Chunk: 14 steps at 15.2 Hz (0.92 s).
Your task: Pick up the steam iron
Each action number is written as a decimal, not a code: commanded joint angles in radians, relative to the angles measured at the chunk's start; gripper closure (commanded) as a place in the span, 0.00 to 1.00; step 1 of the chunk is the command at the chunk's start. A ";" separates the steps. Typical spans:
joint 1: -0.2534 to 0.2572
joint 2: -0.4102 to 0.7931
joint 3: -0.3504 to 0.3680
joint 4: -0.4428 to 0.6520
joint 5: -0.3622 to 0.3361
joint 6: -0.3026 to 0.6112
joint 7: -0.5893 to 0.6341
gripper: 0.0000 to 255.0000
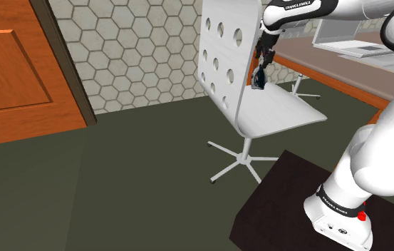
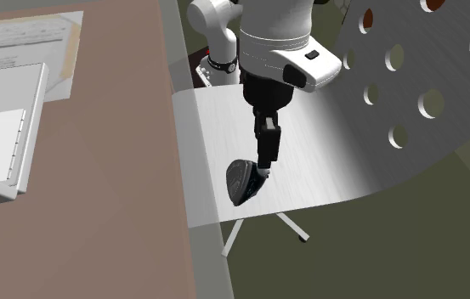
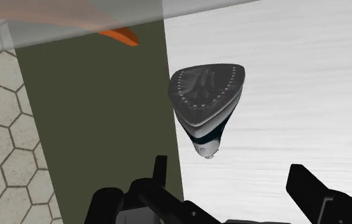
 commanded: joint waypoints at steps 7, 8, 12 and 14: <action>-0.009 0.073 -0.011 -0.014 0.064 0.084 -0.081 0.00; -0.010 0.076 -0.011 -0.025 0.065 0.097 -0.082 0.00; -0.009 0.077 -0.011 -0.031 0.066 0.105 -0.081 1.00; -0.009 0.077 -0.011 -0.031 0.066 0.105 -0.081 1.00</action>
